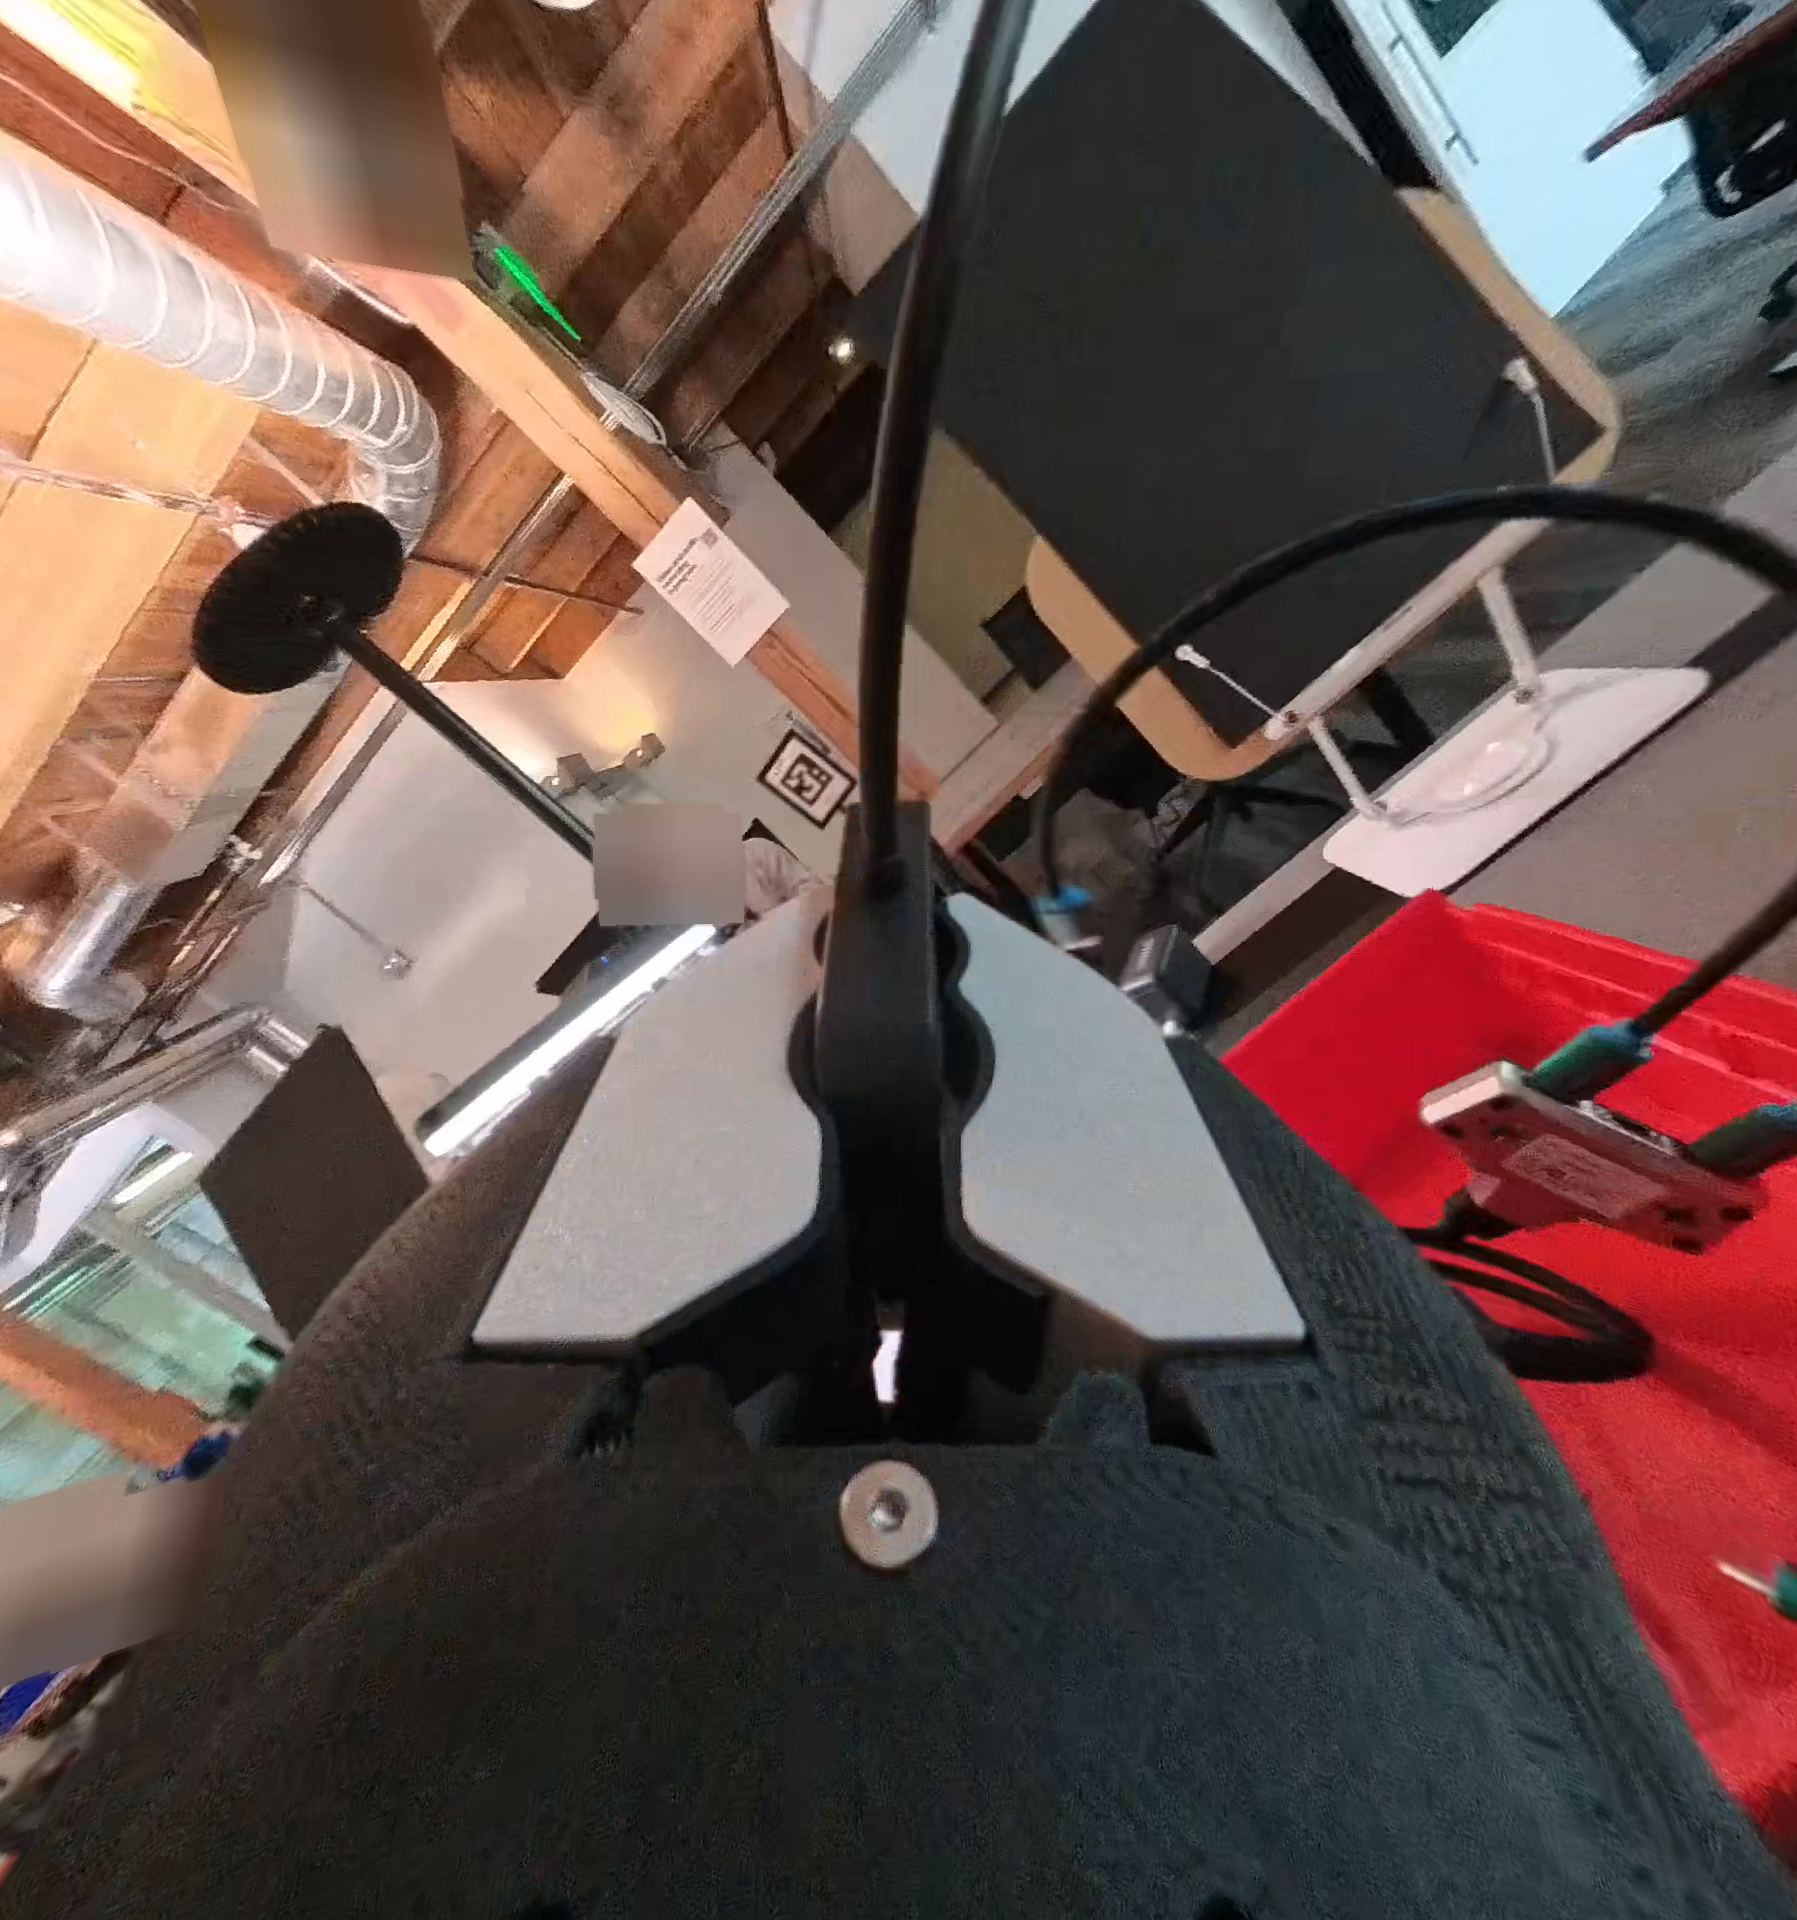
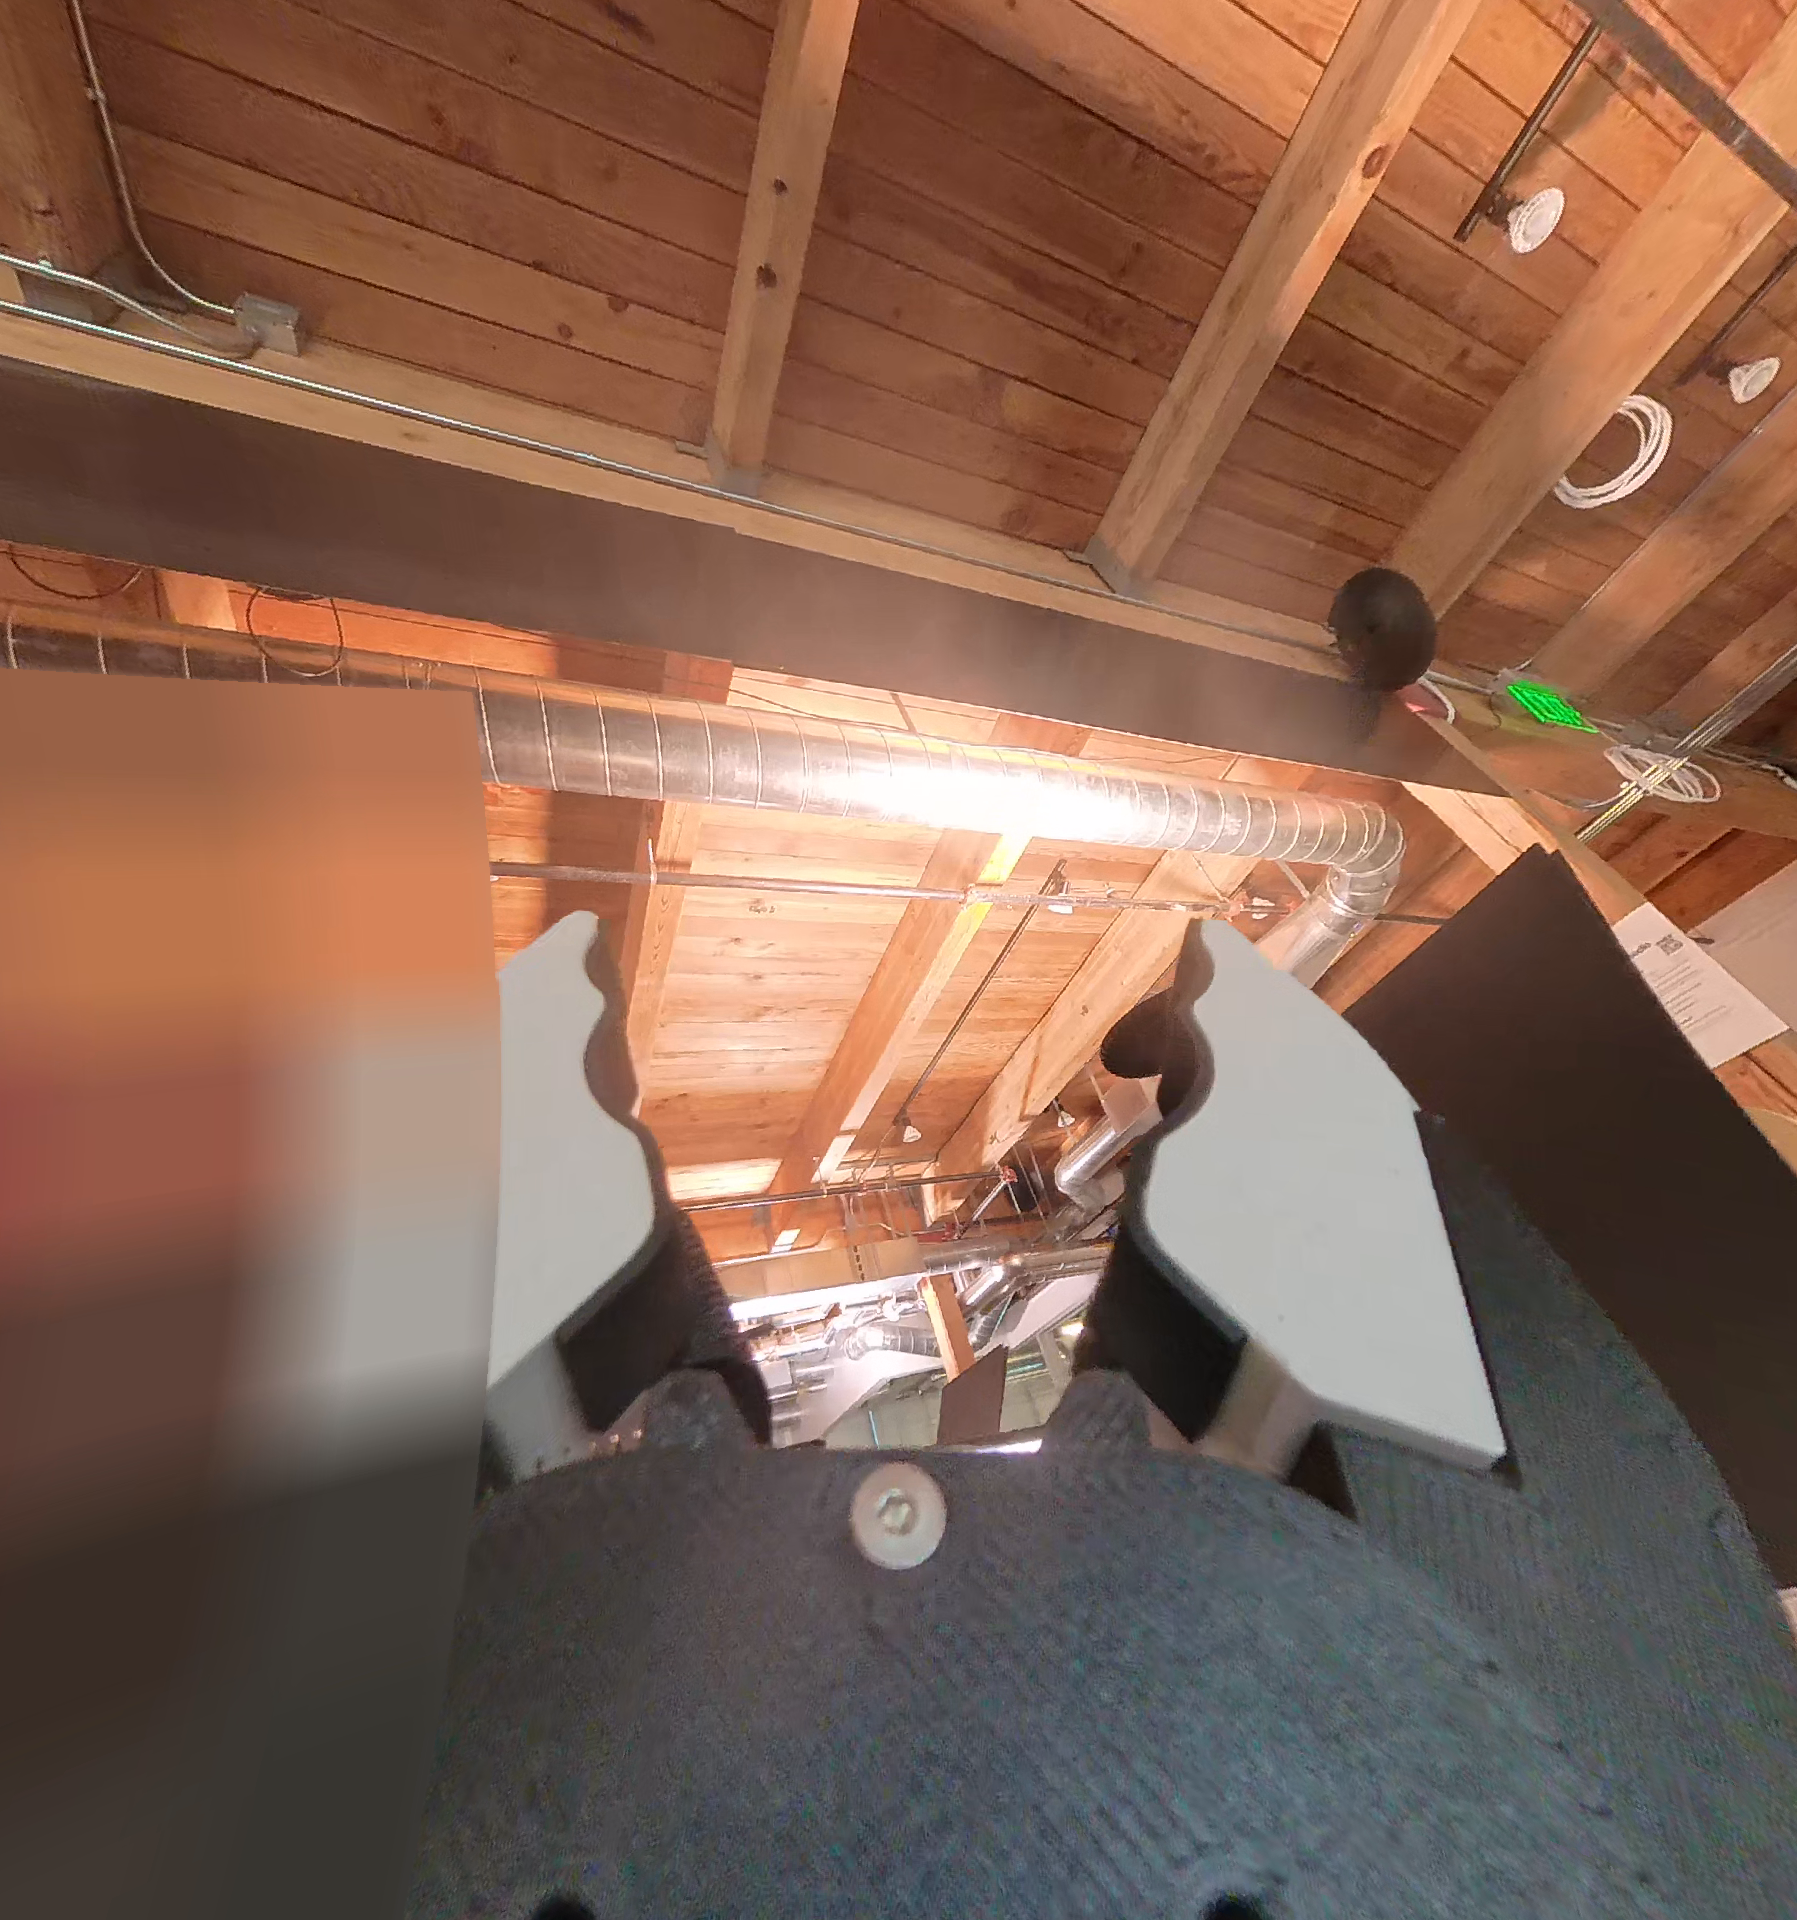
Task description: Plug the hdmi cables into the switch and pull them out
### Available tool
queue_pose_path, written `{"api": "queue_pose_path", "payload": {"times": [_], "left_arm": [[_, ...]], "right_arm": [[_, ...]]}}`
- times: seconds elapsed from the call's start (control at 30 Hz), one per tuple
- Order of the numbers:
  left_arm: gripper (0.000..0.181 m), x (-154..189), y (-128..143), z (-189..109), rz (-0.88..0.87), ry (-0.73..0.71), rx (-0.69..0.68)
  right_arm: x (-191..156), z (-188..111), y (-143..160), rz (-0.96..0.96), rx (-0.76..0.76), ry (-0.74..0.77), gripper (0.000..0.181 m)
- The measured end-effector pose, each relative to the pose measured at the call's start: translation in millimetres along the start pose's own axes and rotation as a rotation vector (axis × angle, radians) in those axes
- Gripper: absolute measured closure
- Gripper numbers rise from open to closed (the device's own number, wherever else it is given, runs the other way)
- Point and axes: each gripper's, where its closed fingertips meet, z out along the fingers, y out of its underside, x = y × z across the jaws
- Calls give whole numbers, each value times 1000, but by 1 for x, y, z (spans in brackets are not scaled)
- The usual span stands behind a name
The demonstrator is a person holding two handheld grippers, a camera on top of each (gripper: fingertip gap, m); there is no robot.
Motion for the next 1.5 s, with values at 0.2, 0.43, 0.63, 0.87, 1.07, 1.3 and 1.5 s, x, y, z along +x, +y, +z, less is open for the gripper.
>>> {"api": "queue_pose_path", "payload": {"times": [0.2, 0.43, 0.63, 0.87, 1.07, 1.3, 1.5], "left_arm": [[168, -22, -30, 8, 23, -119, 134], [167, -33, -59, 4, -65, -289, 552], [167, -1, -31, 19, -288, -178, 592], [166, 84, 37, 46, -297, 15, 132], [166, 146, 99, 29, -393, 286, -230], [166, 160, 122, 20, -576, 335, -333], [116, 180, 162, 7, -524, 518, -594]], "right_arm": [[5, -1, 0, 11, 8, 14, 81], [6, -1, -1, 1, 13, 21, 81], [10, -3, -7, -5, 27, 34, 82], [12, -2, -3, -6, 16, 38, 82], [13, -3, -4, -7, 23, 43, 82], [11, -3, -3, -19, 19, 41, 82], [12, -4, -7, -28, 24, 47, 82]]}}
